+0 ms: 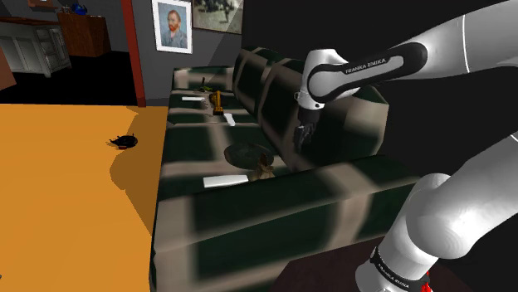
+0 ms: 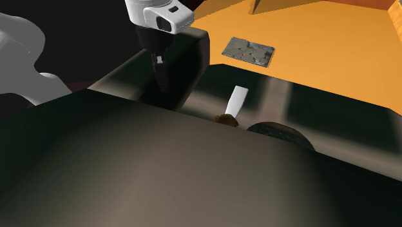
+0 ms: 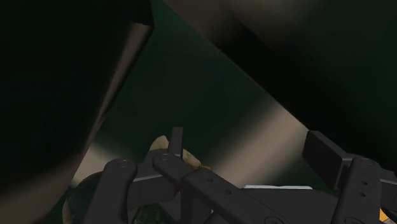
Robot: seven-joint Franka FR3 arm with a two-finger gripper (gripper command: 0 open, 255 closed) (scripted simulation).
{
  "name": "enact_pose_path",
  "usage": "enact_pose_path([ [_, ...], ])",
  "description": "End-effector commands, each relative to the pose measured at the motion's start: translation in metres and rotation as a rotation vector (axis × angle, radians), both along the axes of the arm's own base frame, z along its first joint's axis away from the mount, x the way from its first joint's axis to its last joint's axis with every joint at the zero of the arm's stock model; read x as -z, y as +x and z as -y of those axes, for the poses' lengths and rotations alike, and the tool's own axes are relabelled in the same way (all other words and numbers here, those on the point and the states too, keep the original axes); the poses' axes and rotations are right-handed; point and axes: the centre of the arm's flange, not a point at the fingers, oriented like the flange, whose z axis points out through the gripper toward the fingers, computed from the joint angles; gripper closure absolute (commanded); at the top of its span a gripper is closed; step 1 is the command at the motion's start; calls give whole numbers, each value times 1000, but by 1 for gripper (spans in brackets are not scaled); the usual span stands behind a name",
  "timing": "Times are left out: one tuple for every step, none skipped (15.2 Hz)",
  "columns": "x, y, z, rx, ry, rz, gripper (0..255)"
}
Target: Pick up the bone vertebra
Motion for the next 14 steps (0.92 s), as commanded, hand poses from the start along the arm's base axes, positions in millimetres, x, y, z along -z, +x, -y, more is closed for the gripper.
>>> enact_pose_path([
  [20,18,10,-13,6,1,0],
  [30,25,14,-20,10,1,0],
  [40,33,18,-26,13,1,0],
  [50,41,23,-32,17,0,0],
  [60,48,27,-39,20,0,0],
  [70,56,31,-45,24,0,0],
  [80,64,35,-51,28,-1,0],
  [90,72,38,-58,31,-1,0],
  [100,80,42,-64,35,-2,0],
  [111,88,46,-70,38,-2,0],
  [121,95,49,-77,42,-2,0],
  [131,103,53,-83,45,-3,0],
  [141,111,56,-89,49,-3,0],
  [151,119,59,-96,52,-3,0],
])
